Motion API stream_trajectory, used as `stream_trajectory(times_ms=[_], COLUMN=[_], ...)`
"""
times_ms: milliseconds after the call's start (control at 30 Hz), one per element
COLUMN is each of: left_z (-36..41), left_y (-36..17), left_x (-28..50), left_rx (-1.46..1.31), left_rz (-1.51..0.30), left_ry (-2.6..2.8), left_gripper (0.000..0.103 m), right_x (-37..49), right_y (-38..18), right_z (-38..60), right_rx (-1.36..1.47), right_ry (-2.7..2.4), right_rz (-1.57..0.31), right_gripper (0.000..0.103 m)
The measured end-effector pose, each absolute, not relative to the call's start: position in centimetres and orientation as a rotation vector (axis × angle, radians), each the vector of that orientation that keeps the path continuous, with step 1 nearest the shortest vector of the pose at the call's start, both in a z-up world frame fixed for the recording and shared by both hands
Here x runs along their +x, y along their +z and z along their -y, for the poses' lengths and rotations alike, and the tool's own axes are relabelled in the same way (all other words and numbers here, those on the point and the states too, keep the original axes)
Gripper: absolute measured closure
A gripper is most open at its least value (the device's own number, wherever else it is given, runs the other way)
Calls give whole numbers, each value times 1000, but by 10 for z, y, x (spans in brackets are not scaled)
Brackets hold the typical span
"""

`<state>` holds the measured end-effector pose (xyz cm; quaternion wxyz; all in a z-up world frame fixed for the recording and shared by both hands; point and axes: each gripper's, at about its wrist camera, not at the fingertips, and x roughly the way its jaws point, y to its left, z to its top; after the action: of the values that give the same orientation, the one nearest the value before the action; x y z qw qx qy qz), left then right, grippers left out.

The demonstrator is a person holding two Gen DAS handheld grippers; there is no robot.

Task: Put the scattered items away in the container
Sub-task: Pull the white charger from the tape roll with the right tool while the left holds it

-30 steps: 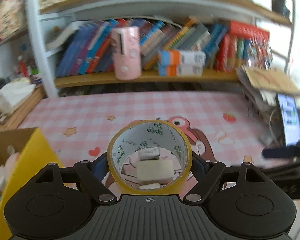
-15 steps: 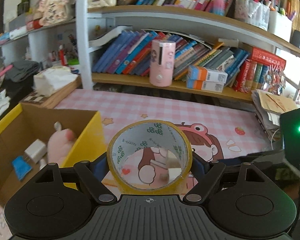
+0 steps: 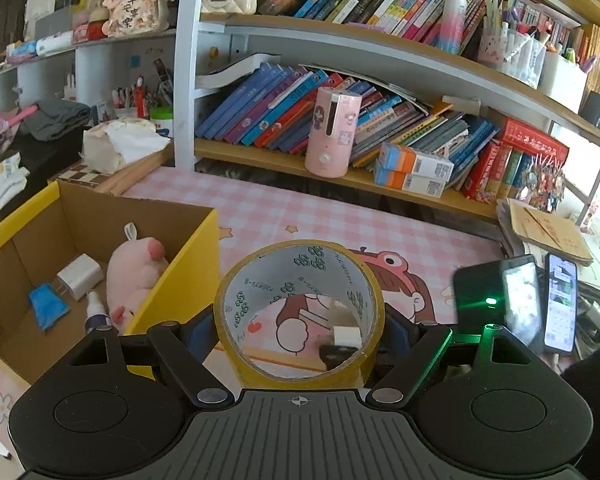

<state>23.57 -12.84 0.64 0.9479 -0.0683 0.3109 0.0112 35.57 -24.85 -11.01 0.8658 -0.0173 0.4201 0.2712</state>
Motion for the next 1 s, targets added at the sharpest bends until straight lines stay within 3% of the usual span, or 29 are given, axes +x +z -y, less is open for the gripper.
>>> stream_trajectory(times_ms=[267, 367, 433, 467, 1000], left_z=[123, 122, 122, 123, 132], left_y=[15, 15, 14, 14, 11], left_x=[226, 224, 223, 222, 218], left_rx=[-121, -127, -130, -132, -123], left_rz=[-623, -626, -626, -627, -622], left_ry=[43, 50, 47, 42, -34], left_gripper=[20, 20, 20, 20, 20], right_x=[347, 344, 344, 344, 310], right_y=[-114, -115, -115, -115, -71], right_z=[230, 225, 226, 227, 280], right_rx=[-46, -111, -123, -126, -103], right_ry=[481, 463, 469, 465, 493], right_rz=[-813, -785, -781, -782, -781], right_gripper=[50, 61, 63, 69, 69])
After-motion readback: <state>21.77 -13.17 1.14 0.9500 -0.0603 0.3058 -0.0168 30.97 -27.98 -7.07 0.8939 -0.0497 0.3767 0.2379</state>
